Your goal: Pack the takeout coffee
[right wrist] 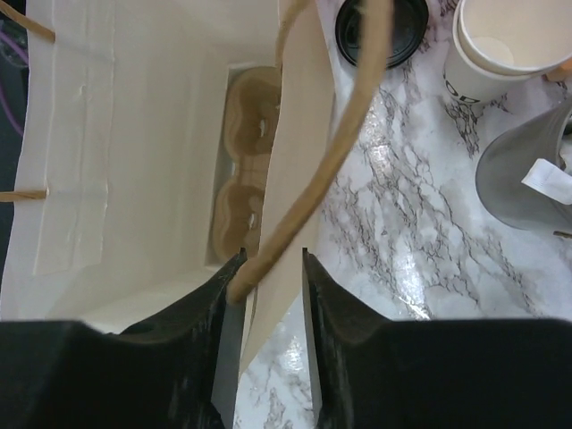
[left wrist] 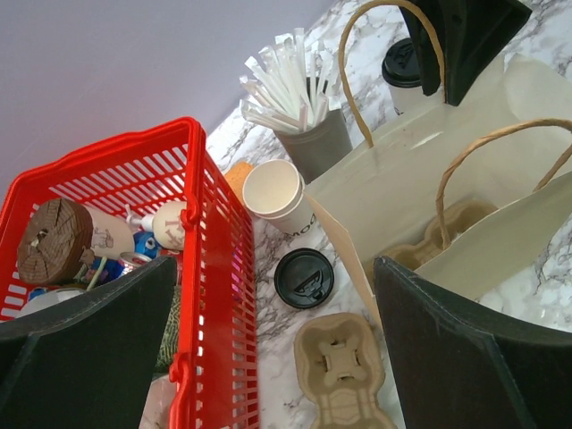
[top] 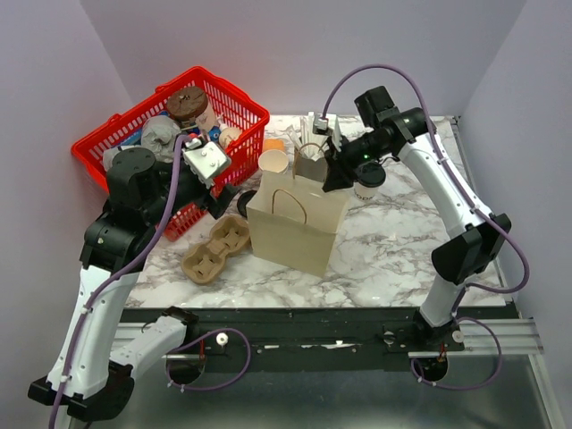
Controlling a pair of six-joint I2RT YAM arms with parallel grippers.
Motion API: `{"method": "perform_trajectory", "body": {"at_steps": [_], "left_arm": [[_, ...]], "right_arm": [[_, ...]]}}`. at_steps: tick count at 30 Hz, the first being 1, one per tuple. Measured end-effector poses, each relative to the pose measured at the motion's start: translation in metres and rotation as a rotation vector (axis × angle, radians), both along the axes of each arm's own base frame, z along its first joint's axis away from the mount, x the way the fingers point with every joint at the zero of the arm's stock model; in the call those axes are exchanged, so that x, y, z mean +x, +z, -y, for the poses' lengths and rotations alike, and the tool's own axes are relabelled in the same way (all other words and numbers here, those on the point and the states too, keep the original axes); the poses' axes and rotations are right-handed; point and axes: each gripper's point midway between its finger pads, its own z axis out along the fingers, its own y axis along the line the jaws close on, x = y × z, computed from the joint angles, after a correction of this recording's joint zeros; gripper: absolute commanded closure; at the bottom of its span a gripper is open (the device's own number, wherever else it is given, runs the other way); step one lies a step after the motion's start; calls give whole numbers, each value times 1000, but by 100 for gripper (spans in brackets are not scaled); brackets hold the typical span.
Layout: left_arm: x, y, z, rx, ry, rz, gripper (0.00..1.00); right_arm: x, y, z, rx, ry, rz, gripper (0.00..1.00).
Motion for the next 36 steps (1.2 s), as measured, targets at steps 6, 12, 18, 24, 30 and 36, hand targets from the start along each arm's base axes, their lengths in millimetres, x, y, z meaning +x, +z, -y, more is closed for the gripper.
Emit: {"method": "perform_trajectory", "body": {"at_steps": [6,12,18,24,30,36], "left_arm": [[3,-6,-3,-14,10,-24,2],[4,-5,-3,-28,8,-26,2],[7,-9,-2,-41,7,-43,2],[13,-15,5,-52,-10,-80,2],[19,-20,9,-57,-22,-107,2],[20,-23,13,-65,-33,-127,2]], "right_arm": [[-1,-5,-5,-6,21,-5,94],[-3,2,-8,-1,29,31,99],[-11,35,1,45,14,190,100],[-67,32,10,65,100,391,100],[-107,-8,7,31,229,501,100],[-109,1,7,32,240,605,100]]}}
